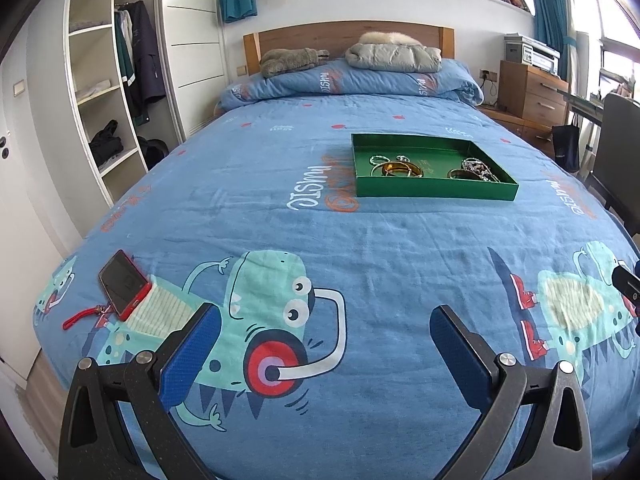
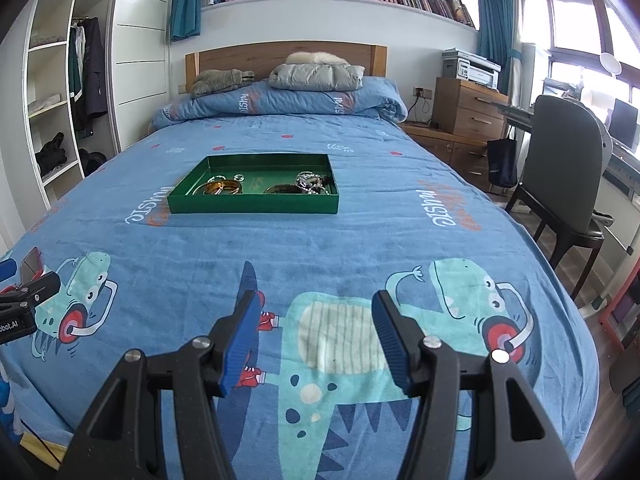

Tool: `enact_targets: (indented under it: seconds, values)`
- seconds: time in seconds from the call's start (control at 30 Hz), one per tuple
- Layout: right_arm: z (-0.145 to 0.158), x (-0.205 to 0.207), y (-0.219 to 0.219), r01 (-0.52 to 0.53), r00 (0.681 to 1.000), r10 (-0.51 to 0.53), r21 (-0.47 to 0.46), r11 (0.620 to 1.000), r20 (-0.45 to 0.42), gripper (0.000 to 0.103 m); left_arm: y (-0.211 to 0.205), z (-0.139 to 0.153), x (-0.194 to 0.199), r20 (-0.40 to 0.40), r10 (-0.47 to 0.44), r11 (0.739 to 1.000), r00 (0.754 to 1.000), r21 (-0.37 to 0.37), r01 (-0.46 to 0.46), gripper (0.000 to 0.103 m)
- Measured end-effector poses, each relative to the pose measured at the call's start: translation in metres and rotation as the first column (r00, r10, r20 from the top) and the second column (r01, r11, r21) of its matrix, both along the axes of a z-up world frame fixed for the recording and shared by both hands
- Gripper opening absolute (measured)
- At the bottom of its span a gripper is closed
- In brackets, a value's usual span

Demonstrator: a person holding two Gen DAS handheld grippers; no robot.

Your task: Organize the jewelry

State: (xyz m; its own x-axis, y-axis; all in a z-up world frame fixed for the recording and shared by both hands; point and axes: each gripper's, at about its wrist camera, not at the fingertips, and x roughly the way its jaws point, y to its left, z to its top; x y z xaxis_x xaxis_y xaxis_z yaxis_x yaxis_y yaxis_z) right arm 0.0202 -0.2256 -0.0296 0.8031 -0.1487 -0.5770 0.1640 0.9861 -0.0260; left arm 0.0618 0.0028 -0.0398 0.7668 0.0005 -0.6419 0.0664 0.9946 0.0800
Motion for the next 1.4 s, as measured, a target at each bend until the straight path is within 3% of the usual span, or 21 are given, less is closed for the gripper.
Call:
enact_targets:
  seconds: [0.1, 0.13, 0.17, 0.33, 1.4]
  values:
    - [-0.002, 0.001, -0.002, -0.007, 1.0, 0.007, 0.012, 1.0, 0.002, 0.058, -0.002, -0.002, 0.002, -0.005, -0.004, 1.0, 1.0, -0.002, 0.004, 0.103]
    - [-0.002, 0.001, -0.003, -0.009, 1.0, 0.009, 0.015, 1.0, 0.003, 0.067, -0.002, -0.002, 0.002, -0.007, -0.005, 1.0, 1.0, -0.004, 0.005, 0.103]
    - [-0.003, 0.001, -0.003, -0.011, 1.0, 0.011, 0.018, 1.0, 0.008, 0.07, -0.002, -0.003, 0.003, -0.008, -0.006, 1.0, 1.0, -0.004, 0.006, 0.103]
    - [-0.003, 0.002, -0.003, -0.025, 0.999, 0.025, 0.022, 0.999, 0.023, 0.074, -0.003, -0.004, 0.005, -0.009, -0.01, 1.0, 1.0, -0.006, 0.01, 0.103]
    - [-0.024, 0.014, -0.017, 0.018, 1.0, -0.018, 0.019, 1.0, -0.005, 0.076, -0.011, -0.008, 0.021, -0.016, -0.028, 1.0, 0.999, -0.004, 0.028, 0.103]
